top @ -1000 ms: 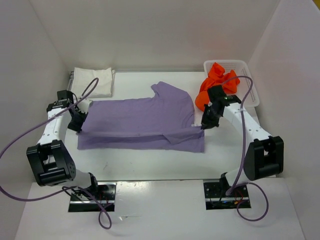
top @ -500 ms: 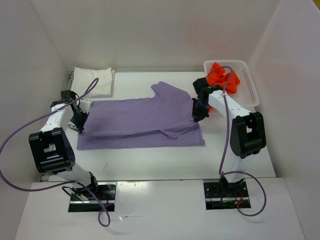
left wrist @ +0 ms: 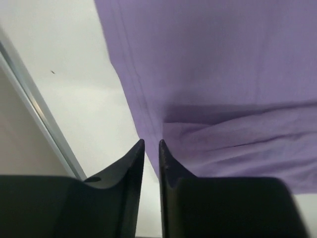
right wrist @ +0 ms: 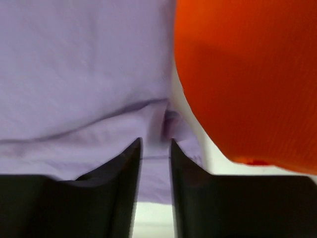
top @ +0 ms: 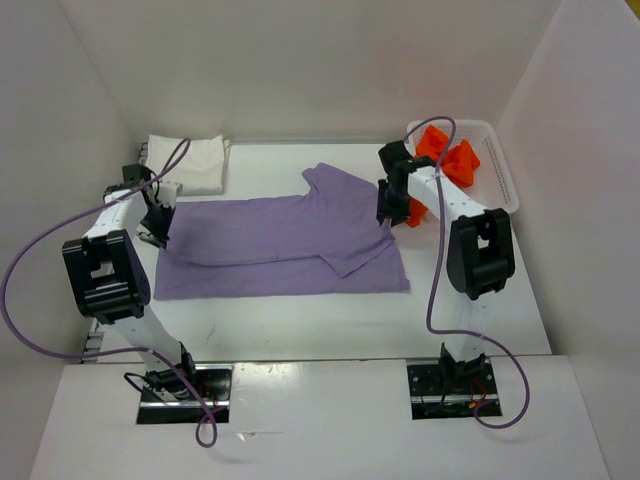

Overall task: Fold and stack the t-shirts
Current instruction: Fold the flattened tshirt in 1/3 of the way, then grap the side of the flattened tshirt furthest away from the robot with both arms

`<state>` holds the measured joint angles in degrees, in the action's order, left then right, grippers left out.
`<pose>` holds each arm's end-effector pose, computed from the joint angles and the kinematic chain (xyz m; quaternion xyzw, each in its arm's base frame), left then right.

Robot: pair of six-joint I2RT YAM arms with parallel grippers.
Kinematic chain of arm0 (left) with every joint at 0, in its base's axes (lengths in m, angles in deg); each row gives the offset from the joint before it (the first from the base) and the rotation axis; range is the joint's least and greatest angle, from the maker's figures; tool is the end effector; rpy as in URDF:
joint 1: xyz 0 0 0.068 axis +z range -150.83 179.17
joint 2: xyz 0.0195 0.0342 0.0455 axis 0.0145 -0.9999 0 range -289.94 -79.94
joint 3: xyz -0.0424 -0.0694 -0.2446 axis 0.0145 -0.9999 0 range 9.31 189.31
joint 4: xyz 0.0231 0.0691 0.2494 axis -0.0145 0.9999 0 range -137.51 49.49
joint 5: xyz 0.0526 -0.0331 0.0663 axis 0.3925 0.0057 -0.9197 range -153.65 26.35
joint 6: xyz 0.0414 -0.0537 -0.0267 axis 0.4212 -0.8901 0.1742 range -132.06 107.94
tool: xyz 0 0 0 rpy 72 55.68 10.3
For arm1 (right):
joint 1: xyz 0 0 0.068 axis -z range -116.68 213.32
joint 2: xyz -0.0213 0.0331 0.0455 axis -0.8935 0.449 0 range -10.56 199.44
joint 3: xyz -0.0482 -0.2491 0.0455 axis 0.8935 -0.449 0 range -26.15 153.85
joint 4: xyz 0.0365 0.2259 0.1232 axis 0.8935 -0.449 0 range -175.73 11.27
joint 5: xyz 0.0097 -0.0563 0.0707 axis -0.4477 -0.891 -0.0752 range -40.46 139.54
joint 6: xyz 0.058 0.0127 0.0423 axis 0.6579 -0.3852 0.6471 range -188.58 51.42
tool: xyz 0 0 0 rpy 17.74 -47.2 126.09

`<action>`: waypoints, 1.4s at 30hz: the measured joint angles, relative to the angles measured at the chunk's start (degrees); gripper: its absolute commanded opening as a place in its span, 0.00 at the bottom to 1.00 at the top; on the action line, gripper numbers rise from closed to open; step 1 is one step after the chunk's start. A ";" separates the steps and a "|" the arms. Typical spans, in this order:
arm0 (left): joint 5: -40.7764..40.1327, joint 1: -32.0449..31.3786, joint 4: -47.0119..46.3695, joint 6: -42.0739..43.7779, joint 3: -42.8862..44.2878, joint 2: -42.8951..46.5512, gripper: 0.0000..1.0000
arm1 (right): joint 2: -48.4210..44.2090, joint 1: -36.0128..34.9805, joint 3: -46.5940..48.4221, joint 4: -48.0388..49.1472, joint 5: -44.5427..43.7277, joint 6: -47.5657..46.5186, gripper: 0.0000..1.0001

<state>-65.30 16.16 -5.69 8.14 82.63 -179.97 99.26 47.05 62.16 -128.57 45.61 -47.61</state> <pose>0.3407 0.1059 0.1772 0.0249 0.9821 0.0728 0.1720 0.3809 0.1069 0.1864 0.0460 0.9852 0.0197 0.1642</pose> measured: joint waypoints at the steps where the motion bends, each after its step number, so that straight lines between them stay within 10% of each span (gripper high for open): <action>1: 0.02 0.00 -0.24 -0.63 1.25 -0.68 0.32 | 0.70 0.02 1.81 0.20 -0.31 -0.04 0.48; 9: 0.09 0.55 -1.53 -2.69 3.37 -0.98 0.53 | -1.77 0.00 5.57 1.01 -3.15 -0.90 0.70; 18: -0.17 3.17 1.29 0.96 -12.33 10.47 0.75 | -23.96 0.00 -21.59 1.05 -0.68 4.28 0.76; 25: -1.44 3.06 0.28 2.08 -16.52 8.00 0.78 | -19.08 -0.04 -26.51 1.60 2.29 6.67 0.79; 34: -1.40 3.06 -2.43 2.03 -17.09 5.95 0.26 | -8.90 -0.26 -27.50 4.20 7.89 6.08 0.80; 37: -1.29 3.06 -3.08 2.03 -17.59 5.55 0.07 | -8.70 -0.26 -27.58 4.09 9.07 5.55 0.61; 38: -1.25 3.06 -3.23 2.12 -17.86 5.51 0.03 | -8.63 -0.24 -27.65 3.98 9.40 5.40 0.36; 42: -1.64 3.06 -3.76 2.45 -18.60 5.68 0.00 | -8.39 -0.22 -28.30 4.24 12.31 5.44 0.00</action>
<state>-66.94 19.22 -9.45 10.59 64.03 -174.28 90.86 46.83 33.86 -124.33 57.92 -42.17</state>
